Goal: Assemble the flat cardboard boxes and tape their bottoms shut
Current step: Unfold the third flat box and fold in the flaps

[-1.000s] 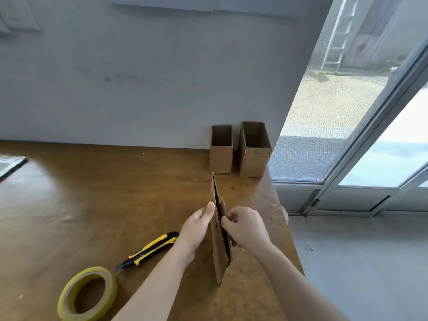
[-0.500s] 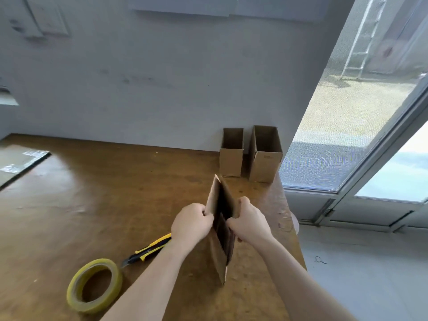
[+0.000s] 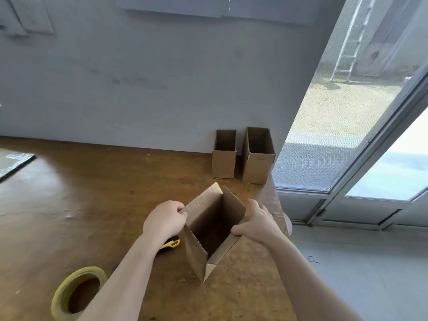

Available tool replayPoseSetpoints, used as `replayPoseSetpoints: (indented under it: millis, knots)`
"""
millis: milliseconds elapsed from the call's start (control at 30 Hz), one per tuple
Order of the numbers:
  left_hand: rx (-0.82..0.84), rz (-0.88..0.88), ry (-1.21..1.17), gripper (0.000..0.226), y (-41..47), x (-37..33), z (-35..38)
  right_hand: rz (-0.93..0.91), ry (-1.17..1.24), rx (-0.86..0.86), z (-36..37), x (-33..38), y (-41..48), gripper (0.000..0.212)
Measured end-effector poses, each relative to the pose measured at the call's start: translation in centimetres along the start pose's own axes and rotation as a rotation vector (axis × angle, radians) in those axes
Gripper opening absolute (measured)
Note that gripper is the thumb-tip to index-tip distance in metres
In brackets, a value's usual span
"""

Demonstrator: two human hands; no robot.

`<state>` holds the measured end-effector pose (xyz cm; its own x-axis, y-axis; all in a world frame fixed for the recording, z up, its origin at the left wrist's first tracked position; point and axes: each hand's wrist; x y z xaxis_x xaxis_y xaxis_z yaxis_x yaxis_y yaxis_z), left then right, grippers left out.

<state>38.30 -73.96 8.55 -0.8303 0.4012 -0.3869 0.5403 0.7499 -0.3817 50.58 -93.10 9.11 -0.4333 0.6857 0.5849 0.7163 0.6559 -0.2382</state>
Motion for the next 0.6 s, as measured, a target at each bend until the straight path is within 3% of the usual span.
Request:
replayPoseSetpoints:
  millis: [167, 267, 433, 600]
  knots:
    - [0.02, -0.025, -0.045, 0.019, 1.1, -0.2, -0.2, -0.128, -0.07, 0.095, 0.4, 0.1, -0.1, 0.115]
    - [0.053, -0.042, -0.133, 0.018, 1.8, -0.4, -0.3, -0.205, -0.113, 0.136, 0.6, 0.2, -0.2, 0.112]
    - [0.027, -0.067, -0.226, 0.018, 3.0, -0.9, -0.4, -0.33, -0.228, 0.135, 0.6, 0.8, -0.4, 0.094]
    - [-0.01, -0.054, -0.254, 0.018, 3.6, -1.5, 0.1, -0.452, -0.346, 0.106, 1.3, 1.6, -0.9, 0.043]
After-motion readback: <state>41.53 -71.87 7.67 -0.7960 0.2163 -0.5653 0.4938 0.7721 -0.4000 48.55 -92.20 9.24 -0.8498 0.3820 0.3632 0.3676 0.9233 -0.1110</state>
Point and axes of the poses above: each hand's wrist, its own y-axis towards the middle knuckle, its own z-axis out of the palm, x = y × z, and after that the axes turned 14 degrees about -z, right-handed
